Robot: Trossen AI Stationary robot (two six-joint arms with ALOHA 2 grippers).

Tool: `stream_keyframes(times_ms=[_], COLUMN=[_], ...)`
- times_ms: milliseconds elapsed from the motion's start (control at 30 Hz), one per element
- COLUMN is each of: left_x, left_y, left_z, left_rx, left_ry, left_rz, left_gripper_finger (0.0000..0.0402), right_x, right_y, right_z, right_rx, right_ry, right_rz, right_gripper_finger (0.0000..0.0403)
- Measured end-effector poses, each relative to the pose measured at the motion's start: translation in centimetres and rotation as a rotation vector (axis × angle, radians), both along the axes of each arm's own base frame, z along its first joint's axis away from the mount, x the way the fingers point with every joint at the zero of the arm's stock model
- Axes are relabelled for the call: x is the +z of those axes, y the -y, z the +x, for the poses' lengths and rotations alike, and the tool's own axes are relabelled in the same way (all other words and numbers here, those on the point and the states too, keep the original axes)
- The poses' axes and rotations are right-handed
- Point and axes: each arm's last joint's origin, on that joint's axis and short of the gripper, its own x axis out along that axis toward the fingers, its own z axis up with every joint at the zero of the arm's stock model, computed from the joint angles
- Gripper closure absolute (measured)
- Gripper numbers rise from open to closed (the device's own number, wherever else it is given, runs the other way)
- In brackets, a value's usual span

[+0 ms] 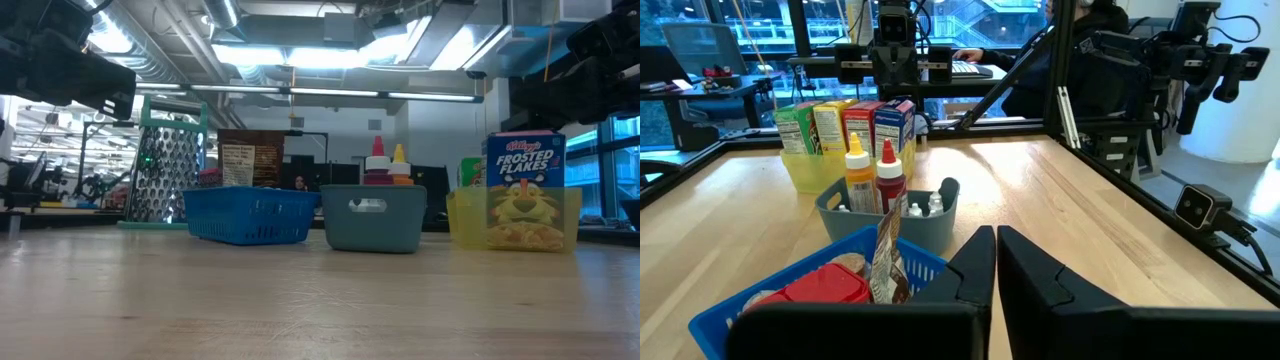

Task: Pick & Place Kitchen Items
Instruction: Return to Home Position

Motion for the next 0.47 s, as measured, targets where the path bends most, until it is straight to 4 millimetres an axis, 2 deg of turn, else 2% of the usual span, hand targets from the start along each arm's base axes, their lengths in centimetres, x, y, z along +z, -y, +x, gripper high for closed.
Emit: stream_keyframes(times_ms=[467], left_x=[0.0], left_y=[0.0], left_z=[0.0], left_rx=[0.0], left_ry=[0.001], left_rz=[0.0], left_gripper_finger=[0.0391], right_x=[0.0], right_y=[0.0], right_z=[0.0], right_rx=[0.0], right_ry=[0.0], right_rz=[0.0], right_gripper_finger=[0.04])
